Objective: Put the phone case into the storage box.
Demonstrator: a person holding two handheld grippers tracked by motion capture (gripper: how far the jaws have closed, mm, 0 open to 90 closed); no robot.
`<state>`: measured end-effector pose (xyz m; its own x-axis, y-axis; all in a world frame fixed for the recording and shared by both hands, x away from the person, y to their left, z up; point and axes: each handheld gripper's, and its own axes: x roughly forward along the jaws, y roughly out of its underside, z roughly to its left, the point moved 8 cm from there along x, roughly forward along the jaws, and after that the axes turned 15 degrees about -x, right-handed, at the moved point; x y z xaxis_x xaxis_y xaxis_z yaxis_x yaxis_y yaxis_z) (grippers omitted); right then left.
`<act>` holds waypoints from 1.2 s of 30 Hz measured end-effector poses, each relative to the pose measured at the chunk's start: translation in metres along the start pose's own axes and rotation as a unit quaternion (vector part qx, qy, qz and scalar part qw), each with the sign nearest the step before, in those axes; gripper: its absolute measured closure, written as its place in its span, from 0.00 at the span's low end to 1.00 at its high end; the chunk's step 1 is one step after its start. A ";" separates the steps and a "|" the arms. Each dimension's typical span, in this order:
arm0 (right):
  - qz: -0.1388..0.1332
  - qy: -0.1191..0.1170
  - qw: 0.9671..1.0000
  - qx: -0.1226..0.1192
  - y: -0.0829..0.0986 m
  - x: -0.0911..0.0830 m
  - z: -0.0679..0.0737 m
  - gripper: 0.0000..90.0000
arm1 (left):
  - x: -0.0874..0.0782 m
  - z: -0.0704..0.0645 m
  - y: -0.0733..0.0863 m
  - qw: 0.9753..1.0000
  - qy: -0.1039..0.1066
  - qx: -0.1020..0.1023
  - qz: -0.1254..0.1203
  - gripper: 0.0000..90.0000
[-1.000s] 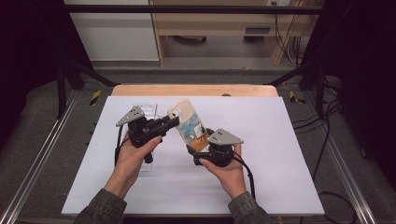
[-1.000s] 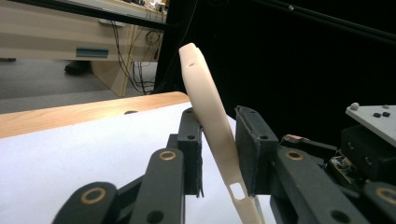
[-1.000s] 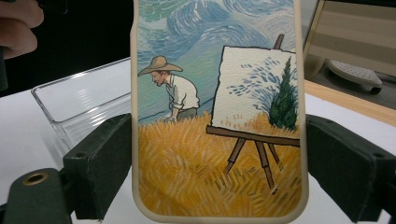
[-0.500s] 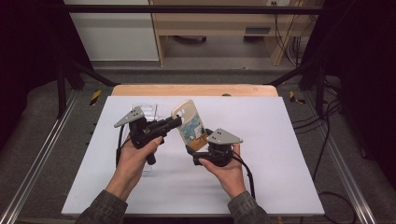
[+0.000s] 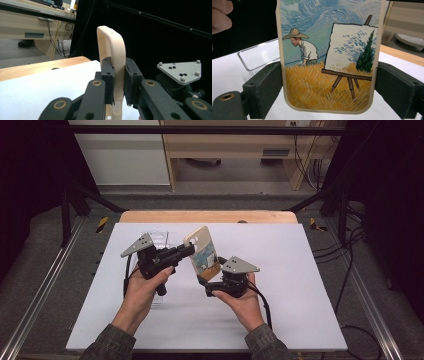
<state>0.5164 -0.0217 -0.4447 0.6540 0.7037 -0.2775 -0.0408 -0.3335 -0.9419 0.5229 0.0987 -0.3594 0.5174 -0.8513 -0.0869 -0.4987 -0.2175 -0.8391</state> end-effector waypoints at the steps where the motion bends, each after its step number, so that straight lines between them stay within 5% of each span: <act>1: 0.000 0.000 1.000 0.000 0.000 0.000 0.000 0.12 | 0.000 0.000 -0.001 1.000 -0.001 0.002 0.000 0.89; 9: -0.018 0.011 1.000 -0.012 -0.006 -0.005 0.001 0.10 | -0.002 0.004 -0.005 1.000 -0.013 0.005 -0.009 0.89; 15: 0.001 0.021 1.000 -0.009 -0.003 -0.011 -0.005 0.10 | -0.007 0.007 -0.012 0.999 -0.034 0.024 -0.019 0.89; 26: 0.053 0.087 0.995 -0.002 0.019 -0.030 -0.035 0.14 | -0.031 0.017 -0.029 0.994 -0.080 0.055 -0.045 0.89; 36: 0.049 0.128 0.990 -0.013 0.035 -0.053 -0.056 0.11 | -0.058 0.027 -0.043 0.990 -0.113 0.054 -0.069 0.89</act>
<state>0.5226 -0.1063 -0.4521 0.8183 0.4863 -0.3066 -0.0965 -0.4096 -0.9071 0.5331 0.1709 -0.3329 0.7242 -0.6855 -0.0744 -0.3407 -0.2619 -0.9030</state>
